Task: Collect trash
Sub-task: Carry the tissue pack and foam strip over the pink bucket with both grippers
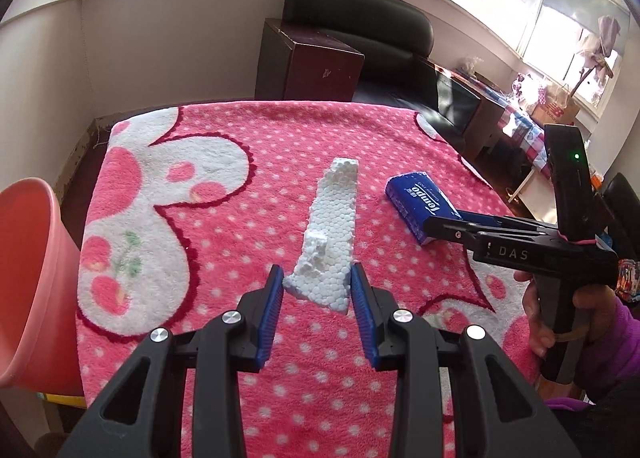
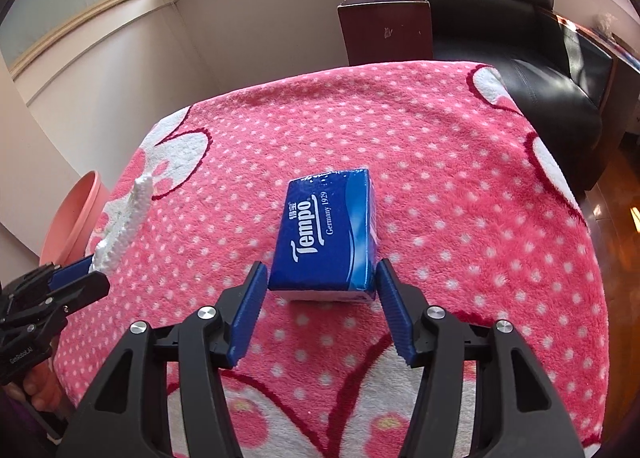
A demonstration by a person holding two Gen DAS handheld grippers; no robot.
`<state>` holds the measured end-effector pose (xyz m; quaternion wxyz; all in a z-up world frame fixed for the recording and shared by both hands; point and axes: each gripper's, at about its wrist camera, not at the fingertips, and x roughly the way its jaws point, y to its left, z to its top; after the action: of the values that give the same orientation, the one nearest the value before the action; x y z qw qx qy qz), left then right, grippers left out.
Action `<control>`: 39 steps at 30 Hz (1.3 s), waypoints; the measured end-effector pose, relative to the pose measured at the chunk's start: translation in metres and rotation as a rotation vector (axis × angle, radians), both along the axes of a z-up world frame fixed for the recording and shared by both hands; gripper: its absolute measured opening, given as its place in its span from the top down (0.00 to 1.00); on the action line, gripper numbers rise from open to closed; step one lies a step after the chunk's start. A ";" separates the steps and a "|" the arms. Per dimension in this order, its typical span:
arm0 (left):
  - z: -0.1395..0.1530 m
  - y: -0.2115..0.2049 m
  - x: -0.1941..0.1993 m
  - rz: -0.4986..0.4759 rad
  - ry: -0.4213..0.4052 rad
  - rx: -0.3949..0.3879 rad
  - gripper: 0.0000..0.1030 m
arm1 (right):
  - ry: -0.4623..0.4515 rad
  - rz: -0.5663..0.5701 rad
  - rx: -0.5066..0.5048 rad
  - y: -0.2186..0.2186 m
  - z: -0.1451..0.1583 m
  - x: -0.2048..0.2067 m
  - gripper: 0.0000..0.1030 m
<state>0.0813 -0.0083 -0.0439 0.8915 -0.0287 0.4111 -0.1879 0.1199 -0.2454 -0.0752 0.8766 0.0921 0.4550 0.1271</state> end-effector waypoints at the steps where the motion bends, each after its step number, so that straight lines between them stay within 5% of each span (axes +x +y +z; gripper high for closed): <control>1: 0.000 0.003 -0.002 0.006 -0.002 -0.003 0.68 | 0.004 -0.015 0.029 -0.004 0.000 0.001 0.45; 10: 0.007 0.026 -0.012 0.051 -0.019 -0.057 0.68 | 0.080 -0.151 0.202 -0.040 -0.013 0.019 0.45; 17: 0.009 0.029 -0.014 0.056 -0.027 -0.074 0.68 | 0.063 -0.080 0.130 -0.014 -0.009 0.019 0.45; 23: 0.011 0.036 -0.017 0.078 -0.036 -0.085 0.68 | -0.009 0.005 0.029 0.016 0.004 0.009 0.66; 39: 0.039 0.066 -0.041 0.261 -0.177 -0.048 0.68 | -0.174 0.129 -0.050 0.067 0.043 -0.018 0.72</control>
<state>0.0408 0.0575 -0.0046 0.9402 -0.0865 0.3191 -0.0818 0.1015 -0.1786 -0.0325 0.9048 0.0291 0.3850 0.1793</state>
